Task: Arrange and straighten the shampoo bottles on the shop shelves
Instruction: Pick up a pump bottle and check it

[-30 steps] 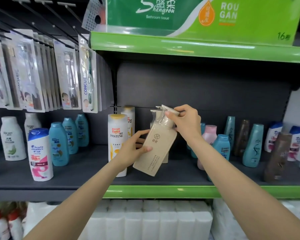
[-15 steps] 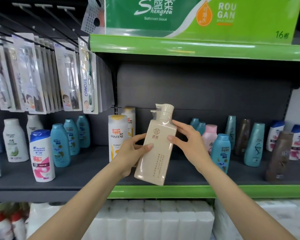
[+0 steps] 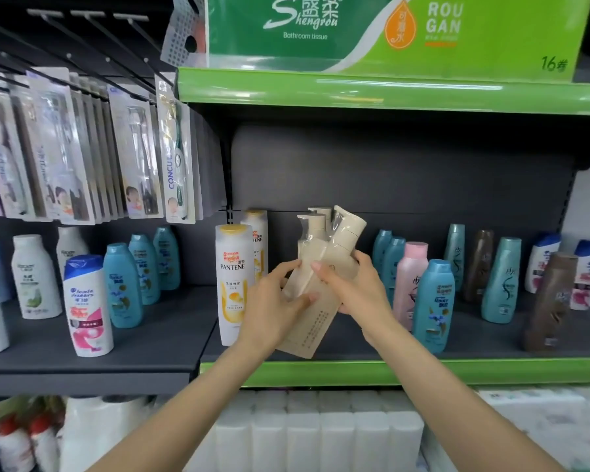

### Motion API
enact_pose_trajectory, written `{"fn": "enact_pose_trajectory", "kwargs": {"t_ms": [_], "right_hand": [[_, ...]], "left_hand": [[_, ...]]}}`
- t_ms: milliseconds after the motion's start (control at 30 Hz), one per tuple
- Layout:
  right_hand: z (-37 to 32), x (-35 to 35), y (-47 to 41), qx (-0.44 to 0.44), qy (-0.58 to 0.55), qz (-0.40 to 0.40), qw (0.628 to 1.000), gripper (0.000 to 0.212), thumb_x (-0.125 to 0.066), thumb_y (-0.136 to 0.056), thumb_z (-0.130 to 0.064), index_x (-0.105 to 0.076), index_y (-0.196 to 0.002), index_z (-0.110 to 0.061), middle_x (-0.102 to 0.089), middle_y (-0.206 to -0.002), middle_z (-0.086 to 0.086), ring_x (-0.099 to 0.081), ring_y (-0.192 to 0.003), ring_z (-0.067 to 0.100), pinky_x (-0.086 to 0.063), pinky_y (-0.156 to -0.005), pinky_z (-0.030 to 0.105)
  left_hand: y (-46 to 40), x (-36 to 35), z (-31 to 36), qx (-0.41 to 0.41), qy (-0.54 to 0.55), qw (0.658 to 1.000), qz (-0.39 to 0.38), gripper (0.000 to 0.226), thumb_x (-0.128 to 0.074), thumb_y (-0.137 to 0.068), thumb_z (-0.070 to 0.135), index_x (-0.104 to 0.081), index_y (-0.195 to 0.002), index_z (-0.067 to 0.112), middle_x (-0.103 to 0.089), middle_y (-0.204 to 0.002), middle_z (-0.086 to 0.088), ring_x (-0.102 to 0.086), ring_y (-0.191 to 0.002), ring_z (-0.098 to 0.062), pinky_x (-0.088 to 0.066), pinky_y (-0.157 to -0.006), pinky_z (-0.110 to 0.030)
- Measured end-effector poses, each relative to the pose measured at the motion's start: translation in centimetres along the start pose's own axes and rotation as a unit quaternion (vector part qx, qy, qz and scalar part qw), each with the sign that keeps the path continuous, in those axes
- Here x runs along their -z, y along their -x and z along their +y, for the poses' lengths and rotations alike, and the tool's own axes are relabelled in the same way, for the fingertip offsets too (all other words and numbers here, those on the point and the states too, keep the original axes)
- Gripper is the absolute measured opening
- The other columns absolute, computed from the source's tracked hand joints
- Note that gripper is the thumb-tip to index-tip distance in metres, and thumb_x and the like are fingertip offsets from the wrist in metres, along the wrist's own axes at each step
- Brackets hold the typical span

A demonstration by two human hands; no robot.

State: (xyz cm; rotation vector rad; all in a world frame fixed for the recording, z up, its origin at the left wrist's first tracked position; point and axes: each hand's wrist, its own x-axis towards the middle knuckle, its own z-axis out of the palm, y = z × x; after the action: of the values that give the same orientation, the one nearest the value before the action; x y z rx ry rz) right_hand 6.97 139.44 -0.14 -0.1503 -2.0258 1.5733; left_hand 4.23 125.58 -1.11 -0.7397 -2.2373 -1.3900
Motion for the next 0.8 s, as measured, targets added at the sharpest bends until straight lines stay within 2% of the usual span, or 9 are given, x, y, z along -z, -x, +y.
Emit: {"fn": "enact_pose_trajectory", "kwargs": {"t_ms": [100,167,233,333,400,467,533,667,800], "right_hand": [[-0.5,-0.1,-0.5,-0.028,-0.025,0.029,0.999,0.094,-0.075,-0.046,-0.063,-0.043,-0.127,-0.025,-0.063,-0.110,-0.007,-0.064,-0.097,0.015,-0.055,-0.083,0.046],[-0.7,-0.1,-0.6,-0.032,-0.040,0.029,0.998,0.092,-0.074,-0.043,-0.061,-0.046,-0.124,-0.025,-0.063,-0.109,-0.006,-0.064,-0.097,0.015,-0.056,-0.083,0.046],[-0.8,0.3,-0.6,-0.026,-0.053,0.020,0.998,0.077,-0.077,-0.055,-0.051,-0.049,-0.122,-0.025,-0.063,-0.110,-0.004,-0.064,-0.098,0.016,-0.055,-0.084,0.046],[-0.7,1.0,-0.6,-0.011,-0.093,-0.021,0.995,0.048,-0.075,-0.077,-0.026,-0.053,-0.119,-0.022,-0.066,-0.109,0.002,-0.065,-0.099,0.019,-0.056,-0.083,0.047],[-0.7,1.5,-0.5,-0.012,-0.134,-0.059,0.989,0.042,-0.070,-0.082,-0.020,-0.053,-0.120,-0.019,-0.068,-0.109,0.007,-0.066,-0.101,0.023,-0.057,-0.081,0.047],[-0.5,1.7,-0.5,-0.017,-0.181,-0.092,0.979,0.038,-0.066,-0.085,-0.017,-0.054,-0.121,-0.016,-0.068,-0.107,0.009,-0.065,-0.103,0.028,-0.057,-0.077,0.046],[-0.3,1.7,-0.4,-0.020,-0.216,-0.111,0.970,0.035,-0.063,-0.087,-0.015,-0.053,-0.120,-0.015,-0.068,-0.104,0.009,-0.063,-0.102,0.029,-0.056,-0.076,0.046],[0.2,1.8,0.0,-0.022,-0.242,-0.137,0.960,0.046,-0.065,-0.080,-0.021,-0.053,-0.123,-0.014,-0.068,-0.104,0.005,-0.064,-0.100,0.025,-0.053,-0.086,0.051],[0.0,2.0,0.5,-0.018,-0.203,-0.115,0.972,0.035,-0.057,-0.091,-0.020,-0.056,-0.125,-0.016,-0.069,-0.108,0.006,-0.067,-0.099,0.023,-0.057,-0.078,0.042]], "left_hand": [[0.5,-0.1,-0.5,-0.033,-0.042,0.998,0.021,0.061,-0.075,-0.074,0.036,-0.050,-0.130,0.037,-0.061,-0.103,0.005,-0.057,-0.086,-0.009,-0.042,-0.072,-0.018],[0.5,0.4,-0.7,-0.038,-0.031,0.999,0.008,0.062,-0.076,-0.073,0.035,-0.050,-0.129,0.038,-0.060,-0.101,0.007,-0.057,-0.085,-0.007,-0.044,-0.073,-0.017],[0.2,1.5,-0.9,-0.031,0.031,0.998,-0.053,0.058,-0.076,-0.074,0.029,-0.051,-0.126,0.039,-0.062,-0.097,0.011,-0.057,-0.079,0.000,-0.044,-0.072,-0.009],[-1.0,3.0,-1.9,-0.002,0.123,0.982,-0.146,0.051,-0.074,-0.077,0.023,-0.051,-0.119,0.041,-0.064,-0.096,0.010,-0.061,-0.084,-0.001,-0.050,-0.083,-0.022],[-1.6,3.4,-2.3,0.029,0.141,0.967,-0.209,0.053,-0.071,-0.079,0.026,-0.049,-0.126,0.038,-0.063,-0.101,0.006,-0.062,-0.096,-0.010,-0.052,-0.090,-0.033],[-1.8,3.4,-2.3,0.070,0.169,0.944,-0.275,0.057,-0.066,-0.081,0.030,-0.044,-0.134,0.035,-0.062,-0.105,0.001,-0.062,-0.103,-0.013,-0.053,-0.088,-0.032],[-1.8,3.3,-2.2,0.088,0.181,0.929,-0.310,0.057,-0.063,-0.082,0.033,-0.043,-0.135,0.035,-0.063,-0.109,-0.002,-0.062,-0.104,-0.013,-0.054,-0.084,-0.027],[-1.5,2.9,-2.1,0.102,0.196,0.920,-0.323,0.065,-0.066,-0.072,0.040,-0.044,-0.133,0.040,-0.065,-0.106,-0.002,-0.065,-0.099,-0.012,-0.055,-0.080,-0.029],[-0.8,1.7,-2.4,0.092,0.187,0.948,-0.239,0.058,-0.069,-0.077,0.038,-0.046,-0.130,0.038,-0.064,-0.099,-0.003,-0.064,-0.093,-0.013,-0.057,-0.075,-0.033]]}}
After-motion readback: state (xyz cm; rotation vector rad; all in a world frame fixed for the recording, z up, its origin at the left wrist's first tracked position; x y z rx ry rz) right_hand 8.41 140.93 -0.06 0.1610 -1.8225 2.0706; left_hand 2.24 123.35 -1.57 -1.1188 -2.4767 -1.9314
